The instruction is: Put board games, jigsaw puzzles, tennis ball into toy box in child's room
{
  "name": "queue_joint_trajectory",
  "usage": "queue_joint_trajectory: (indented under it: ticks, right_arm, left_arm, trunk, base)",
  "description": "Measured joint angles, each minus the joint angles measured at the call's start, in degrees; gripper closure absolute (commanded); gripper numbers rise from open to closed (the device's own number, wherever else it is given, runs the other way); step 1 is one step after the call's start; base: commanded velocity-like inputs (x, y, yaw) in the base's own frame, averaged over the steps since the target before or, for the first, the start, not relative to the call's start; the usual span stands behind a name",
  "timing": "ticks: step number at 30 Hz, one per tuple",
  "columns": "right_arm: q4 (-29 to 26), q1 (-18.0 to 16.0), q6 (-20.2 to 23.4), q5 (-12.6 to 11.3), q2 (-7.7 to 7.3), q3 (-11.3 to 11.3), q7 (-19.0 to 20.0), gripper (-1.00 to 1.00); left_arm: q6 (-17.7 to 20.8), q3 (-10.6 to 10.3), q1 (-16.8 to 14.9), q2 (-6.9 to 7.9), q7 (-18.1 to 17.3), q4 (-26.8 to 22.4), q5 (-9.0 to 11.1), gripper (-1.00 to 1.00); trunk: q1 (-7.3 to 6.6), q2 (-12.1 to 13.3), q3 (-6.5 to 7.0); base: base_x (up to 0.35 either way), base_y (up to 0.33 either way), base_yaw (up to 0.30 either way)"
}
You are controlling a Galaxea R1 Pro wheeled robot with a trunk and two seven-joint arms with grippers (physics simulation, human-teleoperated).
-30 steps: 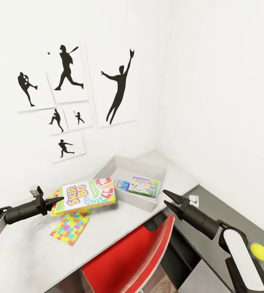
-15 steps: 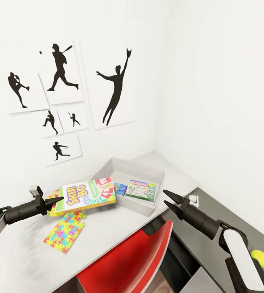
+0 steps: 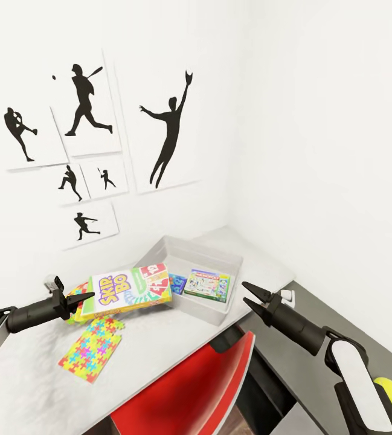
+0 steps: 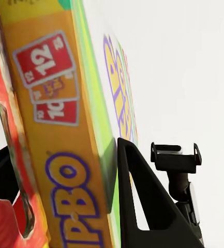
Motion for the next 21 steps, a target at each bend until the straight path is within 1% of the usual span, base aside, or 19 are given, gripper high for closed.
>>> queue_joint_trajectory:
  ticks: [5,14,18,21]
  right_arm:
    - [0.0,0.0,0.0,0.0,-0.01,0.0,0.0,-1.00]
    - [0.0,0.0,0.0,0.0,0.04,0.1,0.0,-1.00]
    - [0.0,0.0,0.0,0.0,0.04,0.1,0.0,-1.00]
    - [0.0,0.0,0.0,0.0,0.04,0.2,0.0,-1.00]
  left_arm:
    - [0.0,0.0,0.0,0.00,0.0,0.0,0.0,1.00]
    - [0.0,0.0,0.0,0.00,0.0,0.0,0.0,1.00]
    - [0.0,-0.1,0.0,-0.02,0.0,0.0,0.0,1.00]
    - [0.0,-0.1,0.0,-0.02,0.0,0.0,0.0,1.00]
  trunk:
    - [0.00,0.0,0.00]
    - [0.01,0.0,0.00]
    - [-0.01,0.0,0.00]
    - [0.00,0.0,0.00]
  base:
    - [0.109,-0.001,0.000]
    - [0.015,0.001,0.000]
    - [0.158,0.055,0.000]
    - [0.061,0.016,0.000]
